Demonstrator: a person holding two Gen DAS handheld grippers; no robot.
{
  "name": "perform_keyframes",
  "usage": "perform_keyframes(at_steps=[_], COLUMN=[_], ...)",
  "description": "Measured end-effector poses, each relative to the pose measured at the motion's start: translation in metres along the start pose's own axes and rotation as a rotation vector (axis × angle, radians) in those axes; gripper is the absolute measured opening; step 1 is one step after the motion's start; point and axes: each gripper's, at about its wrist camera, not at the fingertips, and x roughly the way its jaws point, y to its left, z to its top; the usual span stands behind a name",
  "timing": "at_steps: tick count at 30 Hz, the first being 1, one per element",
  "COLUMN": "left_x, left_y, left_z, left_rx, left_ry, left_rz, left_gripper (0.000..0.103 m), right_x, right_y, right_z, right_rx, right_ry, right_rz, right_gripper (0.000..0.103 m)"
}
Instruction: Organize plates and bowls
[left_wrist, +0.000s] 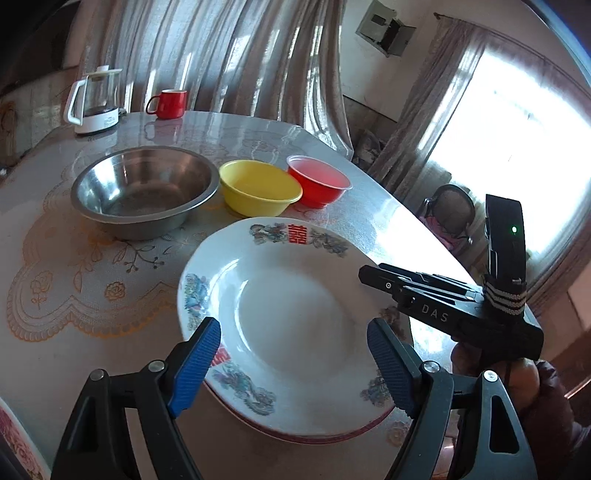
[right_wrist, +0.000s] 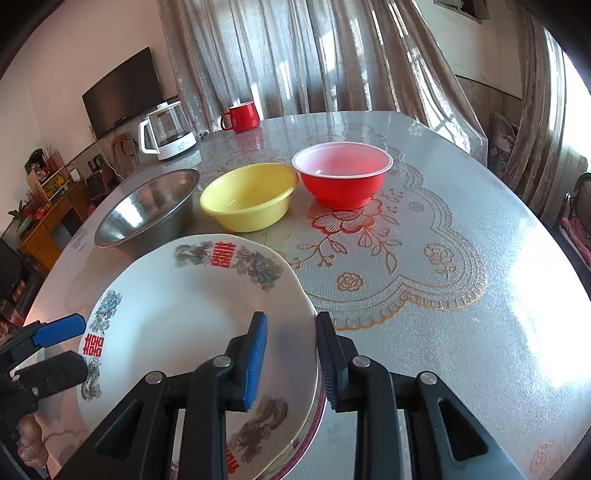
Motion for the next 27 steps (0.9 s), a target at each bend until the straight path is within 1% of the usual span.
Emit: perform_keyframes(at_steps=[1,3,4,6,8,10,12,13,15,18,19,23,27], left_x=[0.000,0.001,-0.001,-0.006,-0.008,-0.006,-0.003,-0.001,0.007,0.013,0.013,0.010,0.008], left_y=[-0.005,-0.007,-0.005,0.006,0.022,0.037,0.044,0.044,0.040,0.032,0.031,0.034,0.033], left_z=[-0.002,-0.006,-0.006,-0.005,0.000,0.003,0.006,0.007,0.009,0.009,0.008,0.007,0.006], left_rx=[0.028,0.033,0.016,-0.031,-0.081,-0.131,-0.155,-0.154,-0.138,-0.096,-0.091,-0.101,-0.103], left_ry=[-0.001,0.005,0.001,-0.017,-0.029,-0.027,-0.021,-0.017,0.005,0.003,0.001,0.002,0.000], left_rz=[0.014,0.028,0.030,0.046,0.078,0.107,0.103,0.093,0.067,0.112,0.116,0.096,0.095], left_gripper=[0.082,0.082,0.082,0.083,0.083,0.082,0.080,0.075,0.068,0.069,0.069,0.069,0.069], right_x=[-0.001,-0.001,-0.002,-0.002,-0.002,-0.002,-0.002,-0.002,-0.001,-0.001,-0.001,-0.001,-0.001], right_y=[0.000,0.000,0.000,-0.001,0.000,0.000,0.000,-0.001,-0.001,-0.002,-0.002,-0.001,0.001], right_z=[-0.001,-0.002,-0.003,-0.003,-0.003,-0.003,-0.003,-0.003,-0.003,-0.002,-0.002,-0.002,-0.003], right_rx=[-0.002,0.001,0.005,0.011,0.006,0.005,0.007,0.009,0.012,0.014,0.013,0.001,-0.007], right_ry=[0.000,-0.001,-0.001,0.000,-0.001,-0.002,-0.004,-0.004,-0.004,-0.002,-0.002,-0.001,0.000], right_rz=[-0.001,-0.007,-0.012,-0.013,-0.019,-0.020,-0.017,-0.015,-0.012,-0.009,-0.009,-0.010,-0.013], right_gripper=[0.026,0.025,0.022,0.022,0.022,0.022,0.022,0.022,0.022,0.023,0.023,0.023,0.024])
